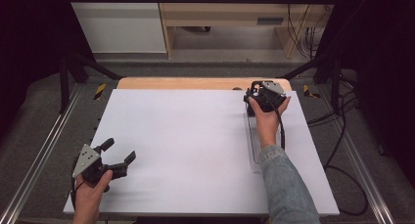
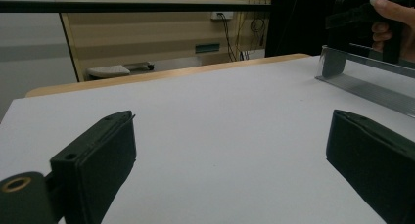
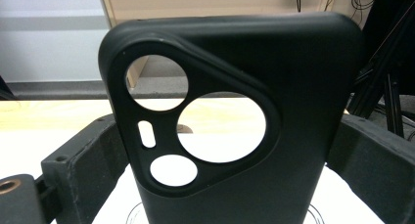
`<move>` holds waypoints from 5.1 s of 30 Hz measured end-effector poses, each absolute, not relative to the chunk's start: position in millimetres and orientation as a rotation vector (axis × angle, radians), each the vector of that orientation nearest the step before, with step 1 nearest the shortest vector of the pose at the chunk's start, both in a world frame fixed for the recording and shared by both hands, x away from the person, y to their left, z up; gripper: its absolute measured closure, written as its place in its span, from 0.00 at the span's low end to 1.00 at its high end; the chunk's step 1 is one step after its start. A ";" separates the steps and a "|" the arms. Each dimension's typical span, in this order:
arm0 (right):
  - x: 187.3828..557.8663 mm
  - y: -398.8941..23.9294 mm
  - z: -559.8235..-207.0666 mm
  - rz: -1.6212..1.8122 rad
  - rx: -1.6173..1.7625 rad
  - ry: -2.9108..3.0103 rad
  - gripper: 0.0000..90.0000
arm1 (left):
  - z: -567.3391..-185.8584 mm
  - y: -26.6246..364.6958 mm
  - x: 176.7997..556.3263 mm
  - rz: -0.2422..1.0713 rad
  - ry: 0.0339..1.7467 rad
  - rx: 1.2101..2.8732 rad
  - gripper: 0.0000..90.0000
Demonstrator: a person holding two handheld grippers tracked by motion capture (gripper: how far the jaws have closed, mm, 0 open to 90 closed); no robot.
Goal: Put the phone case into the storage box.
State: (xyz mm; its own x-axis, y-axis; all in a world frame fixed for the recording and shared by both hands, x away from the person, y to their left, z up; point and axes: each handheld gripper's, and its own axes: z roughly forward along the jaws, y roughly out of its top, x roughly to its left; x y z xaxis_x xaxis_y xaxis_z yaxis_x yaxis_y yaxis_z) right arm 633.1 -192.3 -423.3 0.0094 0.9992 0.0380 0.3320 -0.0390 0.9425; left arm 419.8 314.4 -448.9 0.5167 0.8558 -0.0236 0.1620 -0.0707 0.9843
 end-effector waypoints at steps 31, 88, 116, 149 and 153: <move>611.2 -193.1 -413.0 1.042 1.467 1.504 0.04 | -448.1 312.8 420.0 0.737 0.891 1.571 0.05; 565.2 -196.0 -373.6 1.243 1.366 1.679 0.05 | -450.0 303.0 420.5 0.734 0.875 1.603 0.05; 540.8 -199.5 -326.1 1.319 1.241 1.627 0.07 | -449.6 302.8 418.9 0.743 0.862 1.610 0.05; 497.6 -246.8 -314.3 1.364 1.171 1.577 0.05 | -447.0 306.9 409.0 0.731 0.864 1.598 0.04; 493.3 -251.1 -315.9 1.359 1.177 1.586 0.05 | -445.8 310.9 405.2 0.740 0.873 1.582 0.04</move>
